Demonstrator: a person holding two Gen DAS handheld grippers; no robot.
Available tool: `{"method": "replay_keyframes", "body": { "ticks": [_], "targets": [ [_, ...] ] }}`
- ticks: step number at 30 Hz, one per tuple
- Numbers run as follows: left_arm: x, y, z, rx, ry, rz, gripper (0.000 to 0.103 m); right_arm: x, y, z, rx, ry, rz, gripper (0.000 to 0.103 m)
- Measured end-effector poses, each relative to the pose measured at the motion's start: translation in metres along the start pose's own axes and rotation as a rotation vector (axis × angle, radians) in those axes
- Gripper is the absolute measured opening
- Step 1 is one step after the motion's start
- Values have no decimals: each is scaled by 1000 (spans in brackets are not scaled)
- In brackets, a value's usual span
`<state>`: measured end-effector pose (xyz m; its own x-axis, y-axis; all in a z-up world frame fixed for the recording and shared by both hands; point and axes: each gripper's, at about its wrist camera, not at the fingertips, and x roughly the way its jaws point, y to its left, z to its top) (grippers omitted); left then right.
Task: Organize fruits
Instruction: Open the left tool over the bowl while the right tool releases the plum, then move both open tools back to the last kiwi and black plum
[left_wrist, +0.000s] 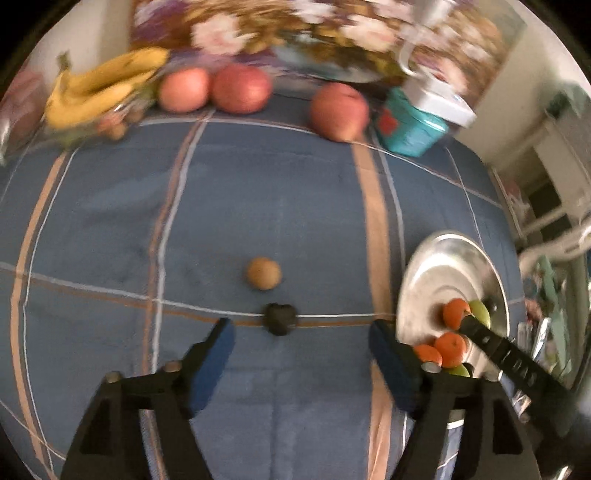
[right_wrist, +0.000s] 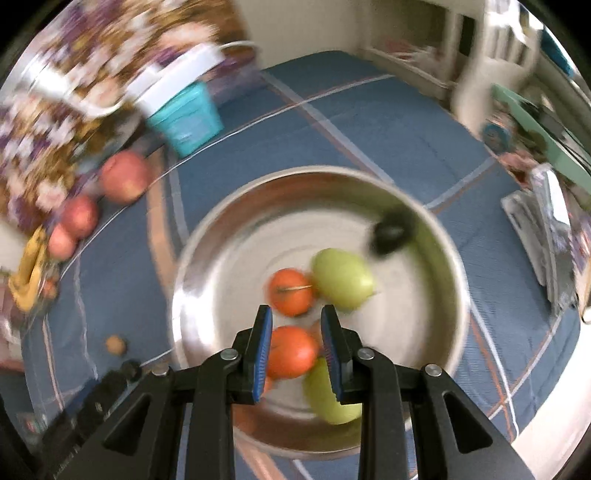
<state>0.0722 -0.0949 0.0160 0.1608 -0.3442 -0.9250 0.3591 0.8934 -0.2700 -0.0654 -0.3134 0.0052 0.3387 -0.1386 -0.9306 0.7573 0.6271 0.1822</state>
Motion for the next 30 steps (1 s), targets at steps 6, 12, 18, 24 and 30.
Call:
{"method": "replay_keyframes", "body": {
  "ticks": [6, 12, 18, 24, 30],
  "targets": [
    [-7, 36, 3, -94, 7, -4, 85, 2, 45, -13, -136, 17, 51, 41],
    [-17, 59, 7, -135, -28, 29, 93, 2, 82, -28, -261, 11, 61, 57],
    [-15, 71, 10, -172, -22, 22, 95, 9, 103, -37, -315, 36, 102, 83],
    [-14, 75, 11, -177, -21, 32, 95, 11, 123, -49, -370, 44, 98, 87],
    [-14, 85, 11, -203, -22, 34, 98, 18, 144, -61, -453, 35, 62, 87]
  ]
}}
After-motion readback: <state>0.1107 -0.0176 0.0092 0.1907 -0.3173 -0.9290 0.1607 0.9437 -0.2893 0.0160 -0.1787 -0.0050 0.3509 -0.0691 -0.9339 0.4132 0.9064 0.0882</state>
